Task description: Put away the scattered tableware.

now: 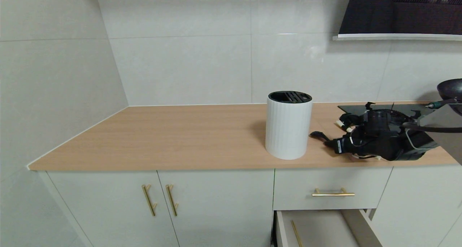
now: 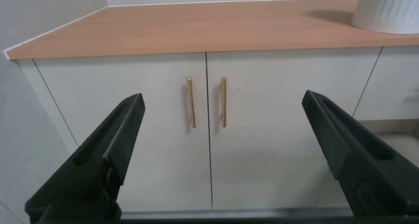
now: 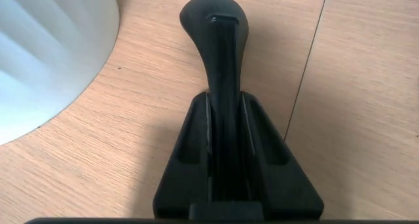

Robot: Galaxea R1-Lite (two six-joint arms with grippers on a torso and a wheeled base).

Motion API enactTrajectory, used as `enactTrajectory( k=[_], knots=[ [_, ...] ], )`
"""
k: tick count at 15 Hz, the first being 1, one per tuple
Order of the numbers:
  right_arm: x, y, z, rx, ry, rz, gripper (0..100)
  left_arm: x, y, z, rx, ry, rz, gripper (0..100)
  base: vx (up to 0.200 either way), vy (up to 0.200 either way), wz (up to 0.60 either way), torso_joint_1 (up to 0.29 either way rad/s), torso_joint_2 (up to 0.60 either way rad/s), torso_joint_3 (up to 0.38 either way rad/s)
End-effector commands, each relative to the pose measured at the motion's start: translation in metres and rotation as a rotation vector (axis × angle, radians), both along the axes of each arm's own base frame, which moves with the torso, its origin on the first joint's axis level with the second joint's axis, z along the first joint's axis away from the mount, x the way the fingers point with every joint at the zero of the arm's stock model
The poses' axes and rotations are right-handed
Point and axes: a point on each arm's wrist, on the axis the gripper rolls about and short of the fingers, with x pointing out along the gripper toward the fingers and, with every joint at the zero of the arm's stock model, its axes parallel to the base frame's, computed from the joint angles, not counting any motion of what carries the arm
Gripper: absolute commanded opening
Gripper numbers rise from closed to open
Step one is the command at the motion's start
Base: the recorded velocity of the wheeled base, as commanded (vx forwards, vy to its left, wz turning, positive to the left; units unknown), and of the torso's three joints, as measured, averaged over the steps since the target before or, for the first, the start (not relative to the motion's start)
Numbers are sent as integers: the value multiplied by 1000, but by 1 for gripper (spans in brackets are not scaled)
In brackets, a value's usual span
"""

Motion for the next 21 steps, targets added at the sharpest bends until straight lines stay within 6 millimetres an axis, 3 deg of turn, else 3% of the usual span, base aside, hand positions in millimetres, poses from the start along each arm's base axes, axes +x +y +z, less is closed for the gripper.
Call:
enactTrajectory(
  k=[1, 3, 5, 8, 12, 17, 21],
  knots=[
    [-1, 0, 6, -1, -9, -7, 0, 0, 0, 0, 1, 0, 0, 100, 0, 0, 0, 0, 0, 0],
    [-2, 1, 11, 6, -13, -34, 0, 0, 0, 0, -1, 0, 0, 100, 0, 0, 0, 0, 0, 0],
    [-10, 10, 34, 32, -14, -107, 0, 0, 0, 0, -1, 0, 0, 100, 0, 0, 0, 0, 0, 0],
    [-48, 24, 76, 54, 105, -223, 0, 0, 0, 0, 1, 0, 0, 100, 0, 0, 0, 0, 0, 0],
    [-105, 40, 112, 33, 154, -398, 0, 0, 0, 0, -1, 0, 0, 100, 0, 0, 0, 0, 0, 0],
    [-175, 45, 114, 14, 197, -365, 0, 0, 0, 0, -1, 0, 0, 100, 0, 0, 0, 0, 0, 0],
    [-195, 48, 92, -24, 277, -344, 0, 0, 0, 0, -1, 0, 0, 100, 0, 0, 0, 0, 0, 0]
  ],
)
